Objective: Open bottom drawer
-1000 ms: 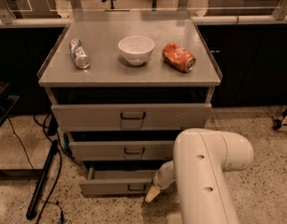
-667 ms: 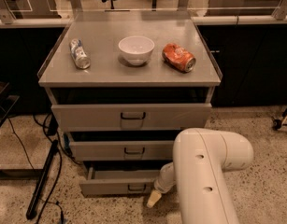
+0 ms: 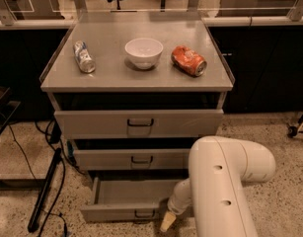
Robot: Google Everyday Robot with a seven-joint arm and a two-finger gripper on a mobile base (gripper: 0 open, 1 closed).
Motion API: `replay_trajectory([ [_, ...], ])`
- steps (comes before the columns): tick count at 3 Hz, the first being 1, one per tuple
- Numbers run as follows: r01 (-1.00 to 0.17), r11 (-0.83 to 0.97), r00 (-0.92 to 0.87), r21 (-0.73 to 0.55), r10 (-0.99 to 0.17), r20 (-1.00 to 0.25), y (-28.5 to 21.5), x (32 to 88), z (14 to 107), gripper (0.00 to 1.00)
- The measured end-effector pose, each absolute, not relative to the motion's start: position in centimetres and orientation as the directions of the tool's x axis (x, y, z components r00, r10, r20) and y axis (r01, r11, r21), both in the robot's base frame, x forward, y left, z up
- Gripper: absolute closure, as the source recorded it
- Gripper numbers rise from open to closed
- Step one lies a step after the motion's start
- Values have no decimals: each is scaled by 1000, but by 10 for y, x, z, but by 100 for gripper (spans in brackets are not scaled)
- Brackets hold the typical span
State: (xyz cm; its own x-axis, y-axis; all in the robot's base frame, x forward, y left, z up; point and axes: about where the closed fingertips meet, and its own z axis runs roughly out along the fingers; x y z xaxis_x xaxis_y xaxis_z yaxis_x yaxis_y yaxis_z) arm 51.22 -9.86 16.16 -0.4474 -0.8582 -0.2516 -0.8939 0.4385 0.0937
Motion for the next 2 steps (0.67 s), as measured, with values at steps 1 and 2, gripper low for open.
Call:
replay_trajectory([
  [1, -888, 436, -458, 145, -863, -214, -112, 479, 145, 0],
  [2, -888, 436, -458, 145, -863, -214, -112, 479, 150, 0],
])
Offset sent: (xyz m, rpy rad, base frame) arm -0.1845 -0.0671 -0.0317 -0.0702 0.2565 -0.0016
